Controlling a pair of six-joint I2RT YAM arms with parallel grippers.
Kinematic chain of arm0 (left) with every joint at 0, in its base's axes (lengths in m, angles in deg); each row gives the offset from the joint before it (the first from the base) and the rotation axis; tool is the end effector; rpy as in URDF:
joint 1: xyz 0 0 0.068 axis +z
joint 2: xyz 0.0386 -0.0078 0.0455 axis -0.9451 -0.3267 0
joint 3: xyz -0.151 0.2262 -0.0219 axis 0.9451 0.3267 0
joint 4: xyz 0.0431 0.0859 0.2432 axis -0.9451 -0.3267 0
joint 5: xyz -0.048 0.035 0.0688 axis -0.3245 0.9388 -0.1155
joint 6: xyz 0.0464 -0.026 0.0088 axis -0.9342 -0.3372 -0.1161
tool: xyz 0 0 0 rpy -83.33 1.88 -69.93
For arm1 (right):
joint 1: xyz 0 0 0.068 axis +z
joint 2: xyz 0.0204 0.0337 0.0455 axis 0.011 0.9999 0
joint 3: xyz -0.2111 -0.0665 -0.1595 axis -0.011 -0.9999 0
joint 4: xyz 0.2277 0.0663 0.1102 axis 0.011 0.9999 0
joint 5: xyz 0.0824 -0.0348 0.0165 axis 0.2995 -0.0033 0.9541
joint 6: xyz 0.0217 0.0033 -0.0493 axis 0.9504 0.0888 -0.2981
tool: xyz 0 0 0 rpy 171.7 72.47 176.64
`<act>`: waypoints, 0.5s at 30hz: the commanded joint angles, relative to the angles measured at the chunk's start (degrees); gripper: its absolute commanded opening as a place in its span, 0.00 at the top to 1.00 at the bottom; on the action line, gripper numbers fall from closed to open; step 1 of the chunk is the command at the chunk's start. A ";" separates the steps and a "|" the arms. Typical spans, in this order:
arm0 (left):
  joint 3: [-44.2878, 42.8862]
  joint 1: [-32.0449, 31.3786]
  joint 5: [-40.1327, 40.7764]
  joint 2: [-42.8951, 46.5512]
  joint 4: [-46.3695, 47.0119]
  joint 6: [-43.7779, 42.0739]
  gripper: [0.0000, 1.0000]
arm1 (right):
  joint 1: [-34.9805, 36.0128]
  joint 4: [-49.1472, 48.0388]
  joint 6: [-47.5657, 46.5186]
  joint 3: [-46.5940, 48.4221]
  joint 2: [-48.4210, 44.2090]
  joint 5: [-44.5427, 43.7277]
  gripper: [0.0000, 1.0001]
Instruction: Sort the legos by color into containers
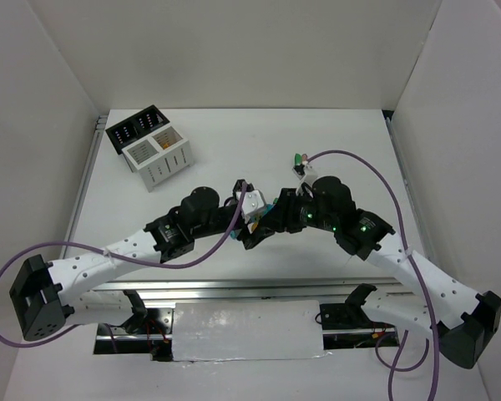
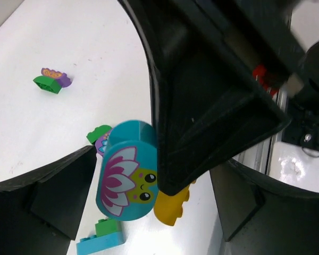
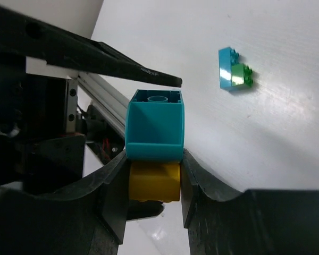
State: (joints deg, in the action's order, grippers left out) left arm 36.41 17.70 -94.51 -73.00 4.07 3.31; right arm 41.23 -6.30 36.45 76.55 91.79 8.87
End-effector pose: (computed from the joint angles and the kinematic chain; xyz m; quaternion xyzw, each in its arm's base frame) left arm 0.1629 -0.2296 0.3247 0.4245 0.6277 -0.3313 0.5622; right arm 0.1554 0.1450 0.3272 -0.0912 0.8406 0.4124 0.3391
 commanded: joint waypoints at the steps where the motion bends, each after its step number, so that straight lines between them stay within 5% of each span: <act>1: -4.07 -0.56 1.54 2.50 2.50 4.98 0.00 | -0.17 -10.85 -7.54 -4.55 -3.97 0.64 1.00; 6: -9.26 -0.47 10.60 8.90 -8.58 13.16 0.00 | -1.49 -12.36 -17.92 -7.90 -7.66 6.33 1.00; 15: -16.82 -0.47 0.70 17.26 -25.30 18.62 0.00 | -1.66 -15.52 -27.52 -8.27 -13.83 34.10 1.00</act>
State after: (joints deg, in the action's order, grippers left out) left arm 21.00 17.24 -89.09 -57.40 -15.71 18.91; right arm 39.59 -16.97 14.20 67.06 78.96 29.07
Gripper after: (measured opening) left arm 0.995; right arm 0.440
